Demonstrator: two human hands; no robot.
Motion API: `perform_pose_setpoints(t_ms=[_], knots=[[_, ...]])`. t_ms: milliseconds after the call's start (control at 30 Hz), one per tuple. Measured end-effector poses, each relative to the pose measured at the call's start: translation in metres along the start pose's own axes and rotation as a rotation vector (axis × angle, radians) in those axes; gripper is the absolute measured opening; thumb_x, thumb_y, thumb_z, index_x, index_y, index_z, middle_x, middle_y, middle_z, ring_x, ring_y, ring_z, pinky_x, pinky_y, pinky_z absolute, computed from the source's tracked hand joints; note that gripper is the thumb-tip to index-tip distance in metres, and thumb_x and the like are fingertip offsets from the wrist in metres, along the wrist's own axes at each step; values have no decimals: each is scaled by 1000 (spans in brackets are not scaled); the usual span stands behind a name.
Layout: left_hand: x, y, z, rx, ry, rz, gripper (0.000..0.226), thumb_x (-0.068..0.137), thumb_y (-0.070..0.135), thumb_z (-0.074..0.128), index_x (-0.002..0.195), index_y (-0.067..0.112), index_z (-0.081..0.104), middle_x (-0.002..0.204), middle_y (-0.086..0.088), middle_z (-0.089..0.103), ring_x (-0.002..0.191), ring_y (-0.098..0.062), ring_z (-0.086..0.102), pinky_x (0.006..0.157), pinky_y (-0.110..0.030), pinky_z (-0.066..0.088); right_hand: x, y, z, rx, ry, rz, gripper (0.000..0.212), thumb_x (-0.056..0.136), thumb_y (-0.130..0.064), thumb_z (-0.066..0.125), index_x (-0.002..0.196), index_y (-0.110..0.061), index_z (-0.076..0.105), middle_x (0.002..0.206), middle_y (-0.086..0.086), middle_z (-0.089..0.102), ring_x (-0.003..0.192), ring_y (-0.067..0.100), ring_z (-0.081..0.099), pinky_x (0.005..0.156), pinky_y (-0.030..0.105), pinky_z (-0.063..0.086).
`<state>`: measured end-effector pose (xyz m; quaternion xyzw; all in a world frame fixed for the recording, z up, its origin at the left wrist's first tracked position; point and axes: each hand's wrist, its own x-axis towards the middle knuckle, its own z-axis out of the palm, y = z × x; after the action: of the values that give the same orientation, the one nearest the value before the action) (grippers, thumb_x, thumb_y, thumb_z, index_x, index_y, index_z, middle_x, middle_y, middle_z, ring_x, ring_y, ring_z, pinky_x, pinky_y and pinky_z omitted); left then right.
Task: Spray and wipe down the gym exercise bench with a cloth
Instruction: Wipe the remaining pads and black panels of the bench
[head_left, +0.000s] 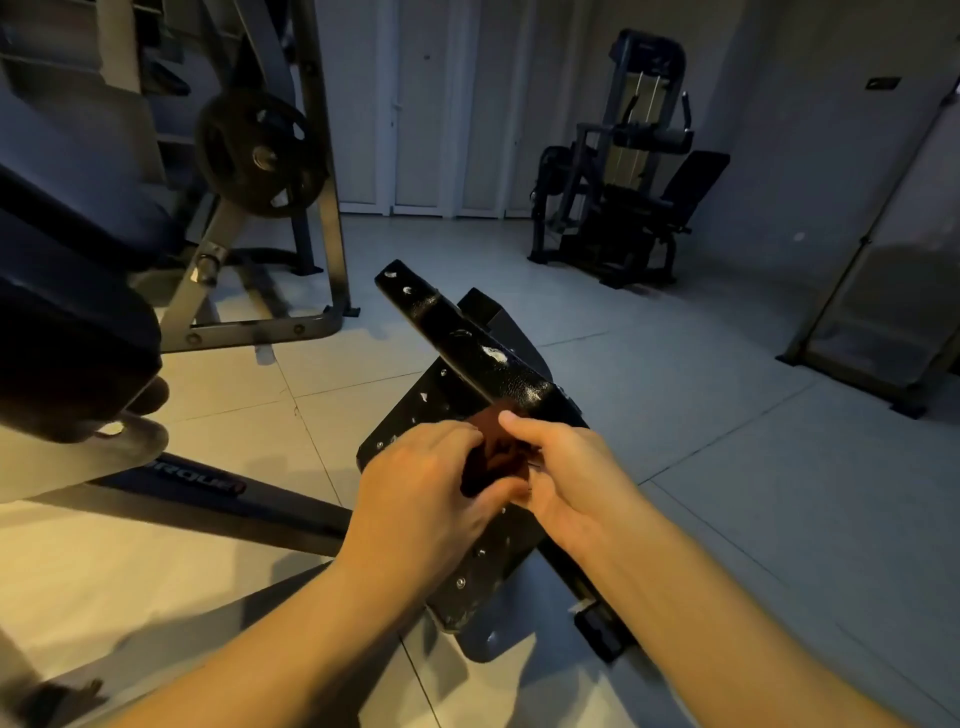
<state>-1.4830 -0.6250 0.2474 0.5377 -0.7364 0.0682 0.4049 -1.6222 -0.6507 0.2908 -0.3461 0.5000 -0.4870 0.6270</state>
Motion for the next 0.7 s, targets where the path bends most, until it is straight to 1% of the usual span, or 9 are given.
perform_pose_setpoints(t_ms=[100, 167, 267, 367, 433, 533, 600, 633, 700], knots=[[6, -10, 3, -27, 8, 4, 59, 84, 60, 65, 127, 20, 64, 103, 7, 72, 92, -12, 67, 78, -29, 56, 4, -4, 8, -10, -19, -14, 15, 91, -9, 73, 104, -2, 71, 101, 21, 75, 94, 33, 74, 92, 47, 60], [9, -18, 6, -33, 9, 16, 62, 90, 58, 63, 137, 17, 61, 110, 4, 71, 97, -13, 66, 81, -33, 57, 8, -6, 9, -43, -37, -14, 16, 89, -10, 74, 105, -5, 73, 99, 16, 77, 95, 30, 74, 97, 53, 57], [20, -25, 7, -132, 72, -39, 48, 92, 45, 62, 133, 20, 66, 107, 6, 70, 95, -11, 65, 79, -34, 58, 14, -10, 7, -65, -147, -6, 14, 93, -14, 67, 105, -9, 74, 99, 10, 78, 100, 25, 74, 101, 51, 52], [39, -30, 2, -270, 74, -109, 30, 92, 25, 72, 122, 30, 71, 98, 13, 74, 88, -2, 68, 79, -23, 57, 17, -24, -2, -93, -278, -38, 18, 98, -16, 61, 110, -7, 72, 104, 10, 78, 103, 23, 74, 98, 45, 54], [58, -40, -3, -442, 18, -216, 25, 94, 18, 71, 114, 33, 70, 94, 14, 75, 86, 2, 71, 79, -18, 58, 24, -38, -15, -147, -262, -130, 17, 99, -12, 59, 108, -3, 71, 101, 14, 78, 96, 25, 76, 91, 41, 59], [98, -65, -1, -494, -74, -390, 19, 97, 16, 67, 114, 26, 68, 101, 10, 73, 94, -3, 70, 87, -29, 59, 40, -53, -44, -336, -23, -367, 12, 98, -8, 61, 94, -4, 72, 86, 11, 77, 82, 22, 74, 77, 31, 60], [123, -85, 9, -430, -97, -432, 23, 98, 14, 66, 118, 24, 63, 112, 4, 69, 106, -13, 65, 91, -36, 57, 53, -52, -60, -571, 109, -510, 7, 95, -12, 66, 91, -12, 72, 85, 5, 74, 85, 18, 71, 75, 26, 55], [134, -93, 15, -413, -113, -438, 25, 98, 13, 65, 120, 26, 60, 117, 1, 67, 110, -17, 64, 91, -37, 57, 58, -48, -65, -679, 119, -542, 3, 94, -16, 69, 95, -17, 71, 88, 0, 73, 88, 14, 69, 74, 22, 51], [151, -104, 27, -414, -148, -438, 27, 99, 11, 63, 119, 28, 60, 120, -1, 66, 113, -22, 65, 91, -39, 59, 68, -37, -69, -880, 87, -555, 20, 91, -27, 74, 110, -26, 66, 103, -12, 67, 96, 0, 62, 70, 12, 42]])
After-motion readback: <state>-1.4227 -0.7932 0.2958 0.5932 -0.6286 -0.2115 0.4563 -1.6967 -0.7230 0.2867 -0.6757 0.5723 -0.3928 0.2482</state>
